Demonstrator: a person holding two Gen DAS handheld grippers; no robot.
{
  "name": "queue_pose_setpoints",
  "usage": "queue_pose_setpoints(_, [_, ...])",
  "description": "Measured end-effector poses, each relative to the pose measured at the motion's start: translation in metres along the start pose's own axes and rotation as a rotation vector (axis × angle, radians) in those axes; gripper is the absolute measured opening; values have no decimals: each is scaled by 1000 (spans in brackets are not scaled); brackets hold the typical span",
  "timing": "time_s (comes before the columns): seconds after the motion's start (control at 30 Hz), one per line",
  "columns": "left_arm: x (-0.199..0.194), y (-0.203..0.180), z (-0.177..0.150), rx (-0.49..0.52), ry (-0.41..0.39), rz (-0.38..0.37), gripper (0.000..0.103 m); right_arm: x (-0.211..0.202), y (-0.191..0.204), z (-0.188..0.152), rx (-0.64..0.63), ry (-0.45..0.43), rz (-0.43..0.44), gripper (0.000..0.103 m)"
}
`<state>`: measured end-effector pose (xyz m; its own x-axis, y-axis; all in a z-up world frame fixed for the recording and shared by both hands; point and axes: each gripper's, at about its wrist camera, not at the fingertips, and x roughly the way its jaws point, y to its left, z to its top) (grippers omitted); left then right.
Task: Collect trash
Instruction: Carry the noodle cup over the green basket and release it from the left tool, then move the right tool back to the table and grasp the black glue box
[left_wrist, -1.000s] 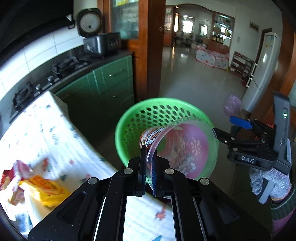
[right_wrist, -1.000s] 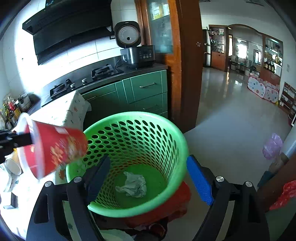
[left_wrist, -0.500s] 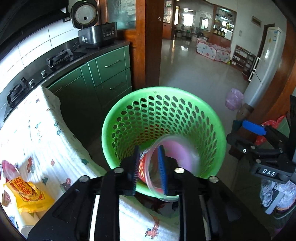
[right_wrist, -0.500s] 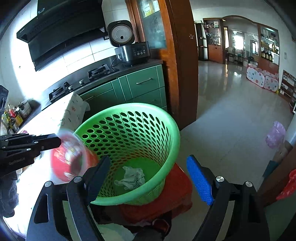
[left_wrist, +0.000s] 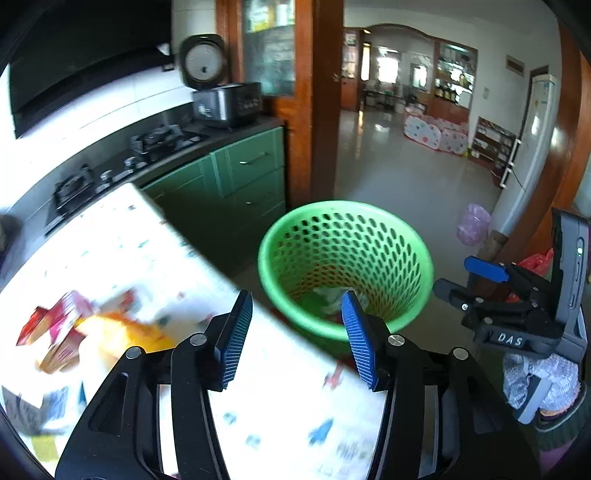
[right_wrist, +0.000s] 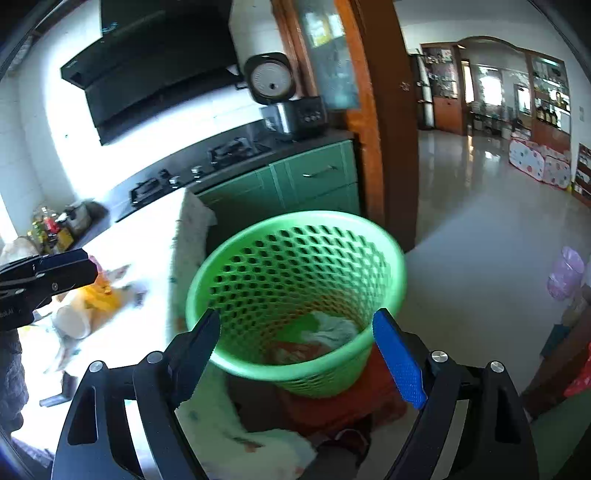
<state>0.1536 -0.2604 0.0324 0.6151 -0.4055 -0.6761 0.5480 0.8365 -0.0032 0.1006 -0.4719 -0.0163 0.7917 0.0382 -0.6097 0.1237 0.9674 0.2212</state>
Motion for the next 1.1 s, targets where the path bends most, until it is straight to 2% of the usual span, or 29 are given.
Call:
queue_pose_setpoints(0.23, [-62, 49, -50, -72, -31, 68, 54, -21, 57, -11, -57, -10, 96, 84])
queue_pose_setpoints(0.53, [-116, 135, -121, -238, -11, 193, 55, -28, 137, -28, -158, 15, 216, 84])
queue_pose_setpoints(0.73, [-143, 184, -160, -343, -14, 259, 56, -26, 185, -46, -232, 75, 320, 85])
queue_pose_setpoints(0.83, [-153, 203, -173, -386, -19, 286, 56, -20, 216, -57, -318, 116, 384, 86])
queue_pose_setpoints(1.1, [-164, 222, -195, -441, -25, 306, 56, 8, 273, -72, -542, 240, 567, 91])
